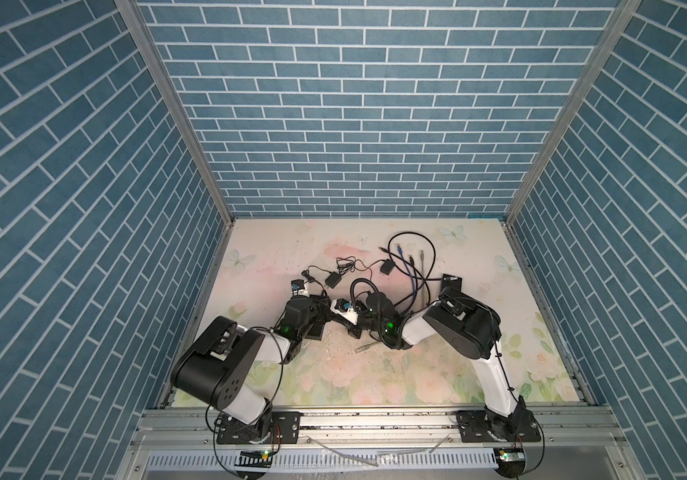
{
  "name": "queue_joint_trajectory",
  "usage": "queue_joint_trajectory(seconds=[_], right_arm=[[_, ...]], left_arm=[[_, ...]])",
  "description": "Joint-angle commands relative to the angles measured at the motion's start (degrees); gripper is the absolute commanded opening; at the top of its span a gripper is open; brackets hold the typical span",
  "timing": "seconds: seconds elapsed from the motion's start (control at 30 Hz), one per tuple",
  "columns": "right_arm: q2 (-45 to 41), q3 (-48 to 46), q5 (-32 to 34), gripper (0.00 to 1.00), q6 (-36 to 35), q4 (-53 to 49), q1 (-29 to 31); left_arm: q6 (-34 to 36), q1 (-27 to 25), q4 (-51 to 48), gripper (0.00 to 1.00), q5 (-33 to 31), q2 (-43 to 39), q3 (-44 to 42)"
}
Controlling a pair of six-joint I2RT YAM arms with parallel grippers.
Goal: Insert the plug into the switch port
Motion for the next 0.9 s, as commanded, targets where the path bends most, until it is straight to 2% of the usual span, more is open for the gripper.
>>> queue_joint_trajectory(seconds=[0.0,0.23,0.37,0.87], right_arm=[[-0.8,-1.8,0.0,0.00,-1.8,1.1,3.2],[-0.9,-2.3,2.7,0.00,-1.7,-0.8,3.1],[-0.7,-2.3,4.2,0.01,-1.5,-1.2,3.1],[-5.1,-1.6,6.4,0.30,-2.5,-7.7,1.9]], left_arm=[[-0.6,-3.6,-8.1,0.90,11.3,-3.7,2.3],[1.0,0.1,-14.2,0.99,10.6,-6.9,4.4],[2.6,0.8,-18.0,1.00,9.2,-8.3,6.1],[4.3,2.7,-25.7,1.00,1.0,-14.7,7.5]])
